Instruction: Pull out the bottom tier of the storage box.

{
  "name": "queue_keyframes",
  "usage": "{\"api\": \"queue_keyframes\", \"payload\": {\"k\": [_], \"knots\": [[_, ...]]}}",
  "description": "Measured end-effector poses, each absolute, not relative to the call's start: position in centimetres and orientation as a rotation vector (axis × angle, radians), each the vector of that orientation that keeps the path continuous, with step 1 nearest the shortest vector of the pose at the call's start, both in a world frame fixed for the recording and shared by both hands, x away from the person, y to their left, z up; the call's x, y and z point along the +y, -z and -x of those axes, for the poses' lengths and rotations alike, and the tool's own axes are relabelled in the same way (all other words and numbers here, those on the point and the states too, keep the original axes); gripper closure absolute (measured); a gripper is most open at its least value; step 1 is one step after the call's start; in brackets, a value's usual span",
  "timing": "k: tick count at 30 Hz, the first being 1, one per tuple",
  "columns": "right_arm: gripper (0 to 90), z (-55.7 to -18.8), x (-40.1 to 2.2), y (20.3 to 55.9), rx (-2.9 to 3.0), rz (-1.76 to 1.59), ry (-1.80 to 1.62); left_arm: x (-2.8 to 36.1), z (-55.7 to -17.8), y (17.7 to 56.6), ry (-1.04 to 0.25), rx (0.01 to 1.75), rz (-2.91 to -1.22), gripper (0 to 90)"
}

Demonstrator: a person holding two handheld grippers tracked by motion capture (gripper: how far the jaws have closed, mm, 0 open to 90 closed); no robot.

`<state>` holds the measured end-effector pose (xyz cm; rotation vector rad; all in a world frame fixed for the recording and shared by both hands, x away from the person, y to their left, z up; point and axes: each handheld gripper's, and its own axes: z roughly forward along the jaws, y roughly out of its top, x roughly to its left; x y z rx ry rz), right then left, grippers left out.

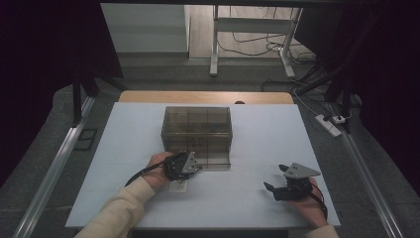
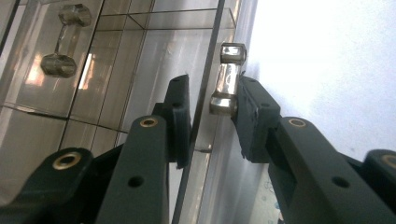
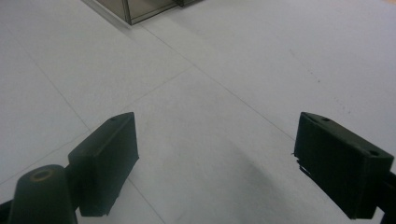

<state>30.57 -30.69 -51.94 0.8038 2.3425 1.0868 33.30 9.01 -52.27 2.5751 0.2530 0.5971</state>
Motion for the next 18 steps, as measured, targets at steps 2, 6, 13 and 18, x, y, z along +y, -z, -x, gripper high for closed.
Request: {"api": "queue_keyframes", "payload": {"k": [2,6,13,18], "knots": [[13.4,-30.57,-30.69,51.93,2.342,-0.804,-1.087,9.02,-33.24,52.26,-0.595,0.250,-2.576,67.3],[13.4,-30.59,-30.68,51.97,2.341,-0.804,-1.089,9.04,-33.16,52.26,-0.591,0.246,-2.575,67.5],[13.4,-30.56,-30.72,51.92,2.341,-0.805,-1.087,9.06,-32.90,52.24,-0.583,0.233,-2.575,67.7],[13.4,-30.57,-30.72,51.94,2.342,-0.806,-1.086,9.08,-32.80,52.21,-0.577,0.226,-2.580,67.8]]}}
